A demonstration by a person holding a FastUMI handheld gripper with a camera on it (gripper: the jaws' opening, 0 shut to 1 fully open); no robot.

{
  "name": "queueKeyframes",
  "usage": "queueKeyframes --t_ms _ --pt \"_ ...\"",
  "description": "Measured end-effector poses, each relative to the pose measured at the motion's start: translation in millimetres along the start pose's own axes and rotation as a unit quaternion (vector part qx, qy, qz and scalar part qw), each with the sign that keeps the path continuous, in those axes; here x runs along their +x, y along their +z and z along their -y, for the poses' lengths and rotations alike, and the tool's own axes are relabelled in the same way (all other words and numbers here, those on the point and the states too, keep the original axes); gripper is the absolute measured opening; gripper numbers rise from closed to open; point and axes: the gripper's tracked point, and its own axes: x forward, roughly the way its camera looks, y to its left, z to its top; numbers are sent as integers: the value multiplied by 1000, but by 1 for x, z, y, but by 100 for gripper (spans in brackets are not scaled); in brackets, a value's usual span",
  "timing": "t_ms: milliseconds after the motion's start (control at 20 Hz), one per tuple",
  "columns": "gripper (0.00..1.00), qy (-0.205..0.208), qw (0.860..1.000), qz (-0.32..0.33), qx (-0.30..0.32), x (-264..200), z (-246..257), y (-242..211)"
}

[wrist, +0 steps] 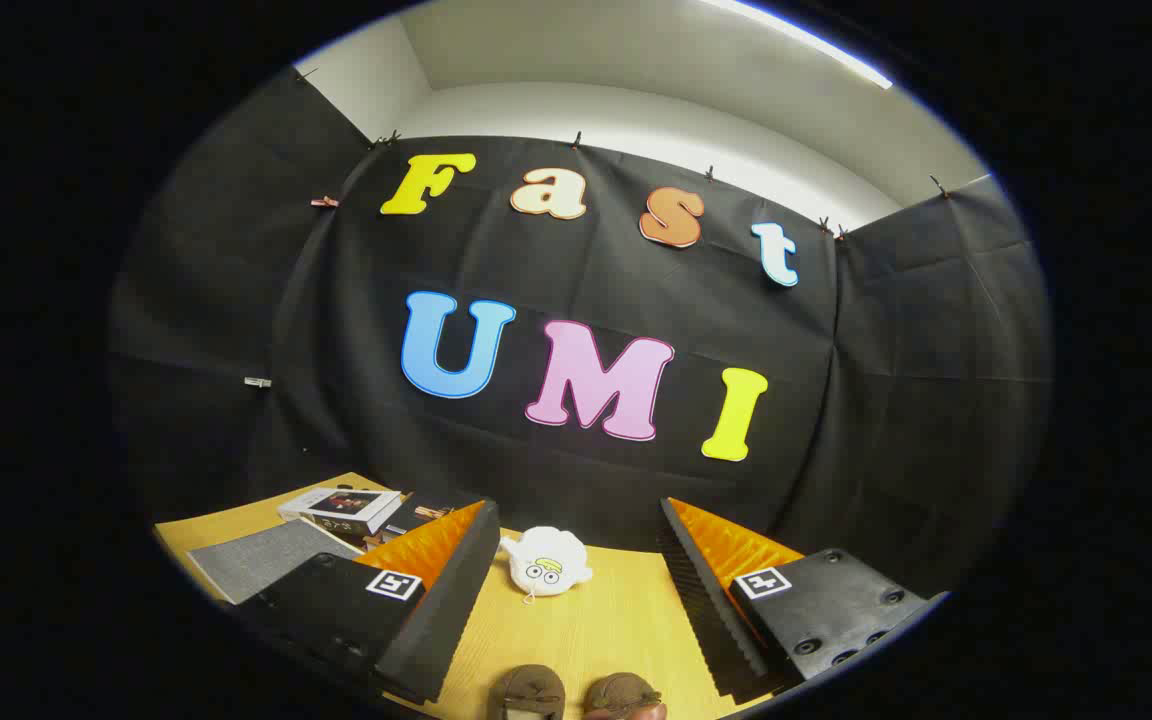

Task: Open the storage box then place both shoes into the box .Put the left shoe in first, then the right shoe, with the right side of both shoes facing outward in a uniform manner.

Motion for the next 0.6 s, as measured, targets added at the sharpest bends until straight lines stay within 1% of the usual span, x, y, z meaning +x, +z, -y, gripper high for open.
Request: queueKeyframes --t_ms 600 --pt "97 -9 1000 -3 -8 5 5 1"
